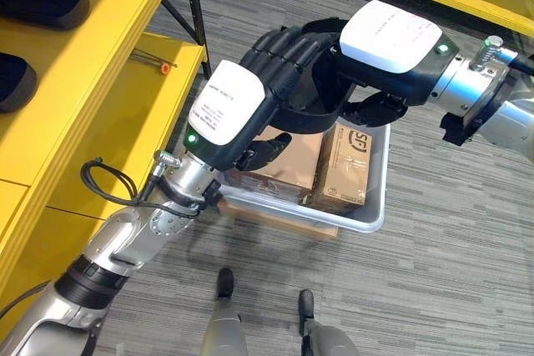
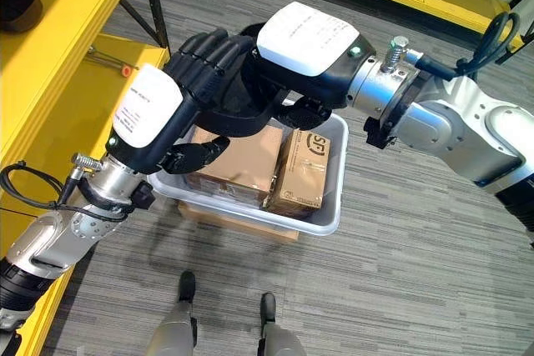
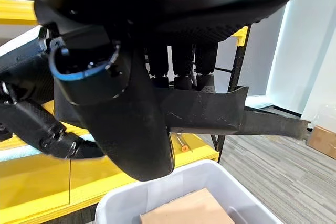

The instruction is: Move parts from the plastic box to the shelf.

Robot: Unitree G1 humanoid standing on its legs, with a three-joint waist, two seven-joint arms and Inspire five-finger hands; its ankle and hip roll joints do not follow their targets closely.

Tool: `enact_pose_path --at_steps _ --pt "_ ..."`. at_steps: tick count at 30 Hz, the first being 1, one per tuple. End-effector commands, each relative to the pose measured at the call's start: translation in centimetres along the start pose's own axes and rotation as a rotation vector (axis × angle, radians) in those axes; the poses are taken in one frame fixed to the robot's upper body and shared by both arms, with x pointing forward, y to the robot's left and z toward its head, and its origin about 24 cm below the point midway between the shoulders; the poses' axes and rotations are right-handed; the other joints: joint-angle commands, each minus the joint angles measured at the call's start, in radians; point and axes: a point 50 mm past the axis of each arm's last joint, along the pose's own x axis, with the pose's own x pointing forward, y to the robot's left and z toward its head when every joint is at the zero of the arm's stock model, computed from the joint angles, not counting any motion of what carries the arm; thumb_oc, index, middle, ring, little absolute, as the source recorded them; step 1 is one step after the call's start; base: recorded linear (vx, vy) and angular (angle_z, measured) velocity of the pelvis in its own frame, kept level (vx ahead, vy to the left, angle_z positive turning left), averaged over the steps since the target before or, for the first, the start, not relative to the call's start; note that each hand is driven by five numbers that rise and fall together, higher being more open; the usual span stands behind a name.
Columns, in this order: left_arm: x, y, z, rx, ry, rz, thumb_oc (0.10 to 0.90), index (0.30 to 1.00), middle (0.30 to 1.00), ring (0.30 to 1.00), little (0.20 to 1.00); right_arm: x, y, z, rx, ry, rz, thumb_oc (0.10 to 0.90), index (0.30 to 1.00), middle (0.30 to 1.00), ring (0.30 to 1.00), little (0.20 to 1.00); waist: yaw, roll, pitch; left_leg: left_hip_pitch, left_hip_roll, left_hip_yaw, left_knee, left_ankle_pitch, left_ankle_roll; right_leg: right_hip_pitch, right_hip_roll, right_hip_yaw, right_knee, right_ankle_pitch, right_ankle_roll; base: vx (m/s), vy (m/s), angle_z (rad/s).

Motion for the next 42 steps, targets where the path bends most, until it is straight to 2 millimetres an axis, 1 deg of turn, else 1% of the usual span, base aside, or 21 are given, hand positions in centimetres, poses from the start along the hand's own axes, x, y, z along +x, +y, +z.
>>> enact_pose_path --at_steps 1,27,32,34,38,39,40,42 --pt "-0.9 -2.6 2.1 -0.102 -0.079 -0.057 0.4 0.3 0.3 0.3 0.3 2.7 -3.0 1.5 0.123 -0.104 -0.264 0.4 0.3 0.3 0.3 0.3 -0.013 -0.021 -0.311 -0.006 0.112 -0.008 -0.016 -0.052 -0.056 0.081 -0.055 0.007 -0.001 -0.107 0.057 0.0 0.0 0.0" --pt "-0.7 -3.1 2.4 -0.149 -0.066 -0.051 0.4 0.3 0.3 0.3 0.3 3.2 -4.1 2.1 0.168 -0.14 -0.369 0.4 0.3 0.3 0.3 0.3 -0.024 -0.02 -0.315 -0.016 0.112 -0.012 0.007 -0.061 -0.053 0.085 -0.054 0.012 0.0 -0.113 0.05 0.0 0.0 0.0" --pt "-1.4 -3.3 2.0 -0.136 -0.04 -0.063 0.4 0.3 0.3 0.3 0.3 2.5 -3.9 1.3 0.176 -0.096 -0.389 0.4 0.3 0.3 0.3 0.3 -0.024 -0.02 -0.318 -0.014 0.113 -0.008 0.001 -0.058 -0.052 0.082 -0.055 0.014 -0.001 -0.112 0.052 0.0 0.0 0.0" --pt "-2.0 -3.1 1.6 -0.107 -0.025 -0.084 0.4 0.3 0.3 0.3 0.3 2.0 -3.9 0.7 0.164 -0.066 -0.399 0.4 0.3 0.3 0.3 0.3 -0.025 -0.019 -0.32 -0.014 0.114 -0.005 -0.001 -0.057 -0.053 0.077 -0.055 0.016 -0.001 -0.11 0.053 0.0 0.0 0.0" --pt "-2.4 -3.1 1.3 -0.089 -0.023 -0.111 0.4 0.3 0.3 0.3 0.3 1.4 -3.9 0.5 0.173 -0.051 -0.418 0.4 0.3 0.3 0.3 0.3 -0.027 -0.018 -0.32 -0.015 0.115 -0.004 0.001 -0.056 -0.053 0.076 -0.054 0.019 -0.001 -0.109 0.051 0.0 0.0 0.0" --pt "-2.5 -2.9 1.2 -0.079 -0.019 -0.113 0.4 0.3 0.3 0.3 0.3 1.1 -3.8 0.3 0.19 -0.042 -0.435 0.68 0.693 0.693 0.693 0.693 -0.029 -0.014 -0.32 -0.015 0.115 -0.003 0.001 -0.056 -0.053 0.075 -0.054 0.019 -0.001 -0.108 0.051 0.0 0.0 0.0" --pt "-2.7 -2.9 1.1 -0.073 -0.015 -0.117 0.4 0.3 0.3 0.3 0.3 0.9 -3.8 0.1 0.192 -0.03 -0.451 0.9 1.0 1.0 1.0 1.0 -0.029 -0.013 -0.32 -0.014 0.116 -0.003 0.002 -0.056 -0.053 0.076 -0.054 0.018 -0.001 -0.109 0.051 0.0 0.0 0.0" --pt "-2.9 -2.8 1.0 -0.064 -0.008 -0.115 0.4 0.3 0.3 0.3 0.3 0.4 -3.6 -0.3 0.212 -0.005 -0.474 0.9 1.0 1.0 1.0 1.0 -0.031 -0.01 -0.32 -0.013 0.116 -0.001 0.004 -0.057 -0.053 0.078 -0.056 0.019 0.0 -0.109 0.05 0.0 0.0 0.0"
